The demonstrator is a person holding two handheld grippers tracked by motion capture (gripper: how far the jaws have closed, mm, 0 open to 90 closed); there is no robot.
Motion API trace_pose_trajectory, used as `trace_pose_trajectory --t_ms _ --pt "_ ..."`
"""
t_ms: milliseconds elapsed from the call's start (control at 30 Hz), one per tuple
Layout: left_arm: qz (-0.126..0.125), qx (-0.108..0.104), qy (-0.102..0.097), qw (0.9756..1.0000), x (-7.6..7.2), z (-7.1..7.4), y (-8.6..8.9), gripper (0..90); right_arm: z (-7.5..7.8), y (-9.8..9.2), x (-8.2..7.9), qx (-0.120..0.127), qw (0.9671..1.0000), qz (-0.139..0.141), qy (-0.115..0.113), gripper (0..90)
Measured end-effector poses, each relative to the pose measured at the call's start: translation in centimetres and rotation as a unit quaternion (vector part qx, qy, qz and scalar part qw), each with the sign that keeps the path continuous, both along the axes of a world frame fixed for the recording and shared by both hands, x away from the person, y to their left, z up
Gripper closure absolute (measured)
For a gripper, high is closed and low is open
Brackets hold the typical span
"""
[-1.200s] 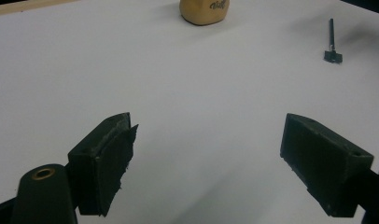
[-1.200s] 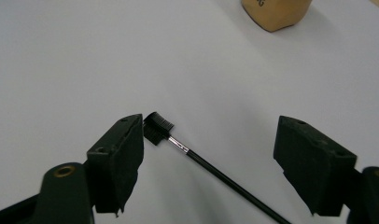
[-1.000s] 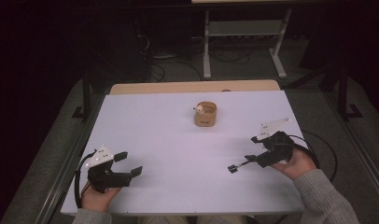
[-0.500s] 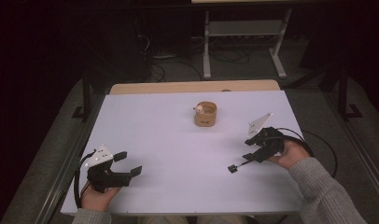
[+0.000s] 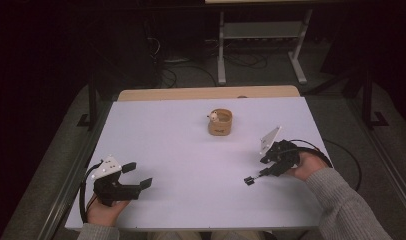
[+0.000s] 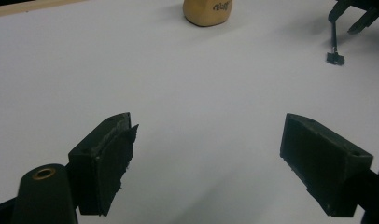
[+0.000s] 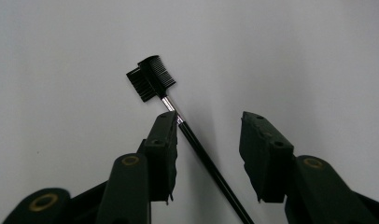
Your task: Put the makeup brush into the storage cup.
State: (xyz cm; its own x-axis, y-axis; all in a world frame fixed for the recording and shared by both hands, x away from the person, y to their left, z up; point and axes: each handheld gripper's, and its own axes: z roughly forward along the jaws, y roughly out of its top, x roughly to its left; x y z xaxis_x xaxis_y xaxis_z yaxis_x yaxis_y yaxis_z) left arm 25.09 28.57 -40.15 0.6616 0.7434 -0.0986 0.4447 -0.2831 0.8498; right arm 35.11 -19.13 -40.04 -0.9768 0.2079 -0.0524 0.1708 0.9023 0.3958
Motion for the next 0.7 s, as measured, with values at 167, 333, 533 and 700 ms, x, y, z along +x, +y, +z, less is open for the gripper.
trace_pose_trajectory --t_ms 167,333,533,700 --pt "0.000 -0.002 0.000 1.0000 0.0 0.0 0.1 16.6 -0.5 0.4 0.1 -0.012 0.9998 0.011 0.009 59.3" --pt "0.002 -0.001 0.002 1.0000 0.0 0.1 0.2 16.6 -0.8 0.6 0.1 -0.017 0.9996 0.019 0.013 61.4" --pt "0.000 0.002 0.002 1.0000 0.0 0.1 0.2 16.6 -1.3 0.9 0.2 -0.030 0.9989 0.029 0.021 64.8" --pt "0.000 0.001 0.001 1.0000 0.0 0.1 0.2 16.6 -1.6 1.1 0.2 -0.036 0.9984 0.036 0.022 66.8"
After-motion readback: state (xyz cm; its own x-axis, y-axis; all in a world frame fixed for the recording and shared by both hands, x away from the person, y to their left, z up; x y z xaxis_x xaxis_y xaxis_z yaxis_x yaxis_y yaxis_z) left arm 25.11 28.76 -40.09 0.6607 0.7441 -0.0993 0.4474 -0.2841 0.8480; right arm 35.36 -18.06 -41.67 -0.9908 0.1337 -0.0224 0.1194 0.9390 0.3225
